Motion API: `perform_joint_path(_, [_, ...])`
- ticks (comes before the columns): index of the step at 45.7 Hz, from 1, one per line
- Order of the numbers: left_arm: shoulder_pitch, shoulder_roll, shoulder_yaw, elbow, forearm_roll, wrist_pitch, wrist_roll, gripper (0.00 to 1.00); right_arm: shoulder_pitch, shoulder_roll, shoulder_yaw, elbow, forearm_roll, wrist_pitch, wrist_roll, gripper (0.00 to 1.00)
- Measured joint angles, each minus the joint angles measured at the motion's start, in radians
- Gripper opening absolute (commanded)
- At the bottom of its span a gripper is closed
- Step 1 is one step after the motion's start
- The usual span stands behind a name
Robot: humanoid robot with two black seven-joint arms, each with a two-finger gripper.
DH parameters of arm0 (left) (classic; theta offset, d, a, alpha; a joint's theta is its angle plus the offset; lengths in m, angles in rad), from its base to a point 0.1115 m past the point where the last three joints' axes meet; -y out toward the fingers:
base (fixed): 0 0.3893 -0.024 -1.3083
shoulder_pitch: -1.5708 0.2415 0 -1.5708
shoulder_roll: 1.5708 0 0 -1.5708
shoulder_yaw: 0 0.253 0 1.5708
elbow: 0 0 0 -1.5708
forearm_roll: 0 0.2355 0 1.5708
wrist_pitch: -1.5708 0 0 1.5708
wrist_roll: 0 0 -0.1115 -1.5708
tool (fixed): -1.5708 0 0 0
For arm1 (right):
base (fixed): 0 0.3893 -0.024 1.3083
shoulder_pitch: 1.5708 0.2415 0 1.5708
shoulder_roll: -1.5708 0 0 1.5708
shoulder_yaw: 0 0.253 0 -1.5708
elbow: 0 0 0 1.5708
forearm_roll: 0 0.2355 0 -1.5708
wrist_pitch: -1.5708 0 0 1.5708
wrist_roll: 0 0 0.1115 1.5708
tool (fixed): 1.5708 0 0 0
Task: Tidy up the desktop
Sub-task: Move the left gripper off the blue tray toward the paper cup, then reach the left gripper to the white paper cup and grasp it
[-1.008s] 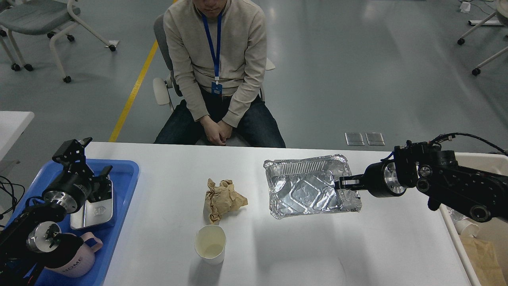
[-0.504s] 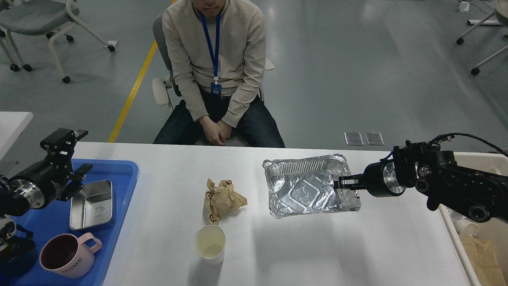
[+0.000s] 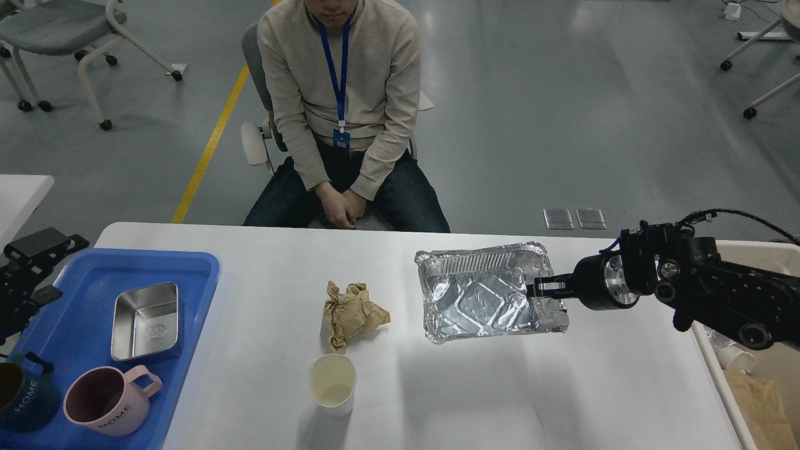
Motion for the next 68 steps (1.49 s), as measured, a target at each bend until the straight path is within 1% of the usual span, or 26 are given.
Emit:
perform_joint_path(8, [-0.051,0.005,0.001,-0.019,0.056,-0.084,0.0,0.97,0.002,0.0,0.0,0.0,0.0,0.0,0.0,0.0])
perform_joint_path(13, [-0.091,-0.007,0.002,-0.038,0.067,-0.175,0.0,0.97,0.002,-0.001,0.0,0.0,0.0,0.0,0.0,0.0])
perform_joint_path(15, [-0.111,-0.026,0.002,-0.04,0.08,-0.209,0.0,0.97,0.001,-0.001,0.0,0.0,0.0,0.0,0.0,0.0])
perform_joint_path(17, [-0.13,-0.055,0.002,-0.04,0.103,-0.225,0.0,0.97,0.001,-0.001,0.0,0.0,0.0,0.0,0.0,0.0])
perform_joint_path(19, [-0.153,-0.114,0.004,-0.039,0.151,-0.232,0.002,0.97,0.001,0.001,0.0,0.0,0.0,0.0,0.0,0.0])
perform_joint_path(24, [-0.181,-0.2,0.04,-0.036,0.228,-0.219,0.019,0.97,0.0,0.006,0.0,0.0,-0.001,0.0,0.0,0.0])
perform_joint_path(30, [-0.248,-0.276,0.179,-0.015,0.262,-0.18,0.04,0.97,0.0,0.009,0.0,0.0,-0.002,0.0,0.0,0.0])
perform_joint_path(37, [-0.358,-0.352,0.36,0.012,0.264,-0.151,0.044,0.97,0.0,0.016,0.0,0.0,-0.003,0.0,0.0,0.0])
perform_joint_path(41, [-0.414,-0.42,0.444,0.034,0.267,-0.147,0.044,0.97,-0.003,0.017,0.0,0.0,-0.005,0.0,0.0,0.0])
perform_joint_path(47, [-0.458,-0.481,0.503,0.048,0.27,-0.147,0.043,0.97,-0.004,0.016,0.0,0.0,-0.006,0.0,0.0,0.0])
perform_joint_path(63, [-0.555,-0.522,0.683,0.059,0.274,-0.148,0.044,0.96,-0.004,0.023,-0.001,-0.013,-0.008,0.0,0.0,0.0])
perform_joint_path(68, [-0.567,-0.535,0.714,0.057,0.278,-0.135,0.045,0.96,-0.004,0.026,-0.002,-0.016,-0.008,0.0,0.0,0.0])
